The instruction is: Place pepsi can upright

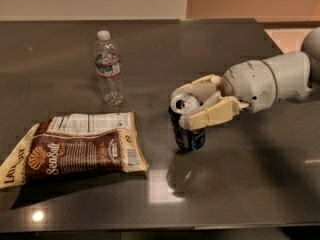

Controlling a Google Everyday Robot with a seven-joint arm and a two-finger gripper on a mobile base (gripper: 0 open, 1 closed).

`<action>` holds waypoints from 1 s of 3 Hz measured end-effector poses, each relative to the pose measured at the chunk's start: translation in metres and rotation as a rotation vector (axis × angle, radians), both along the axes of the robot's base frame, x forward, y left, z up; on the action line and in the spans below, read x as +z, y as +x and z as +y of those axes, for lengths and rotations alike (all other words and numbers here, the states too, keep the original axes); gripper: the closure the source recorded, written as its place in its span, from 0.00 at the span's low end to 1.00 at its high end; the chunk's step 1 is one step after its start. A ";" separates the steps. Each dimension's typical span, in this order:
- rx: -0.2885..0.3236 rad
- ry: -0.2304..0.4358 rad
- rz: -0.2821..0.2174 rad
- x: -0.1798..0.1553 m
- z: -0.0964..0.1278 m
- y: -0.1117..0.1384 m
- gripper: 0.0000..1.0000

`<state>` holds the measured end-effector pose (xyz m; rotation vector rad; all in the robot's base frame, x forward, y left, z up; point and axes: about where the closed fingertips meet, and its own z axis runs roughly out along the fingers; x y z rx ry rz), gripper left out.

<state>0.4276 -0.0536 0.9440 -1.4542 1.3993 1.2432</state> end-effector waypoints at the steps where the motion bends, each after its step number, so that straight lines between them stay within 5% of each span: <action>1: -0.028 0.075 0.024 -0.011 -0.002 0.008 1.00; 3: -0.101 0.172 0.050 -0.025 -0.014 0.031 0.58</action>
Offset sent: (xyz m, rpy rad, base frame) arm 0.0370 -0.0197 -0.0276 0.2266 0.0491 -0.1184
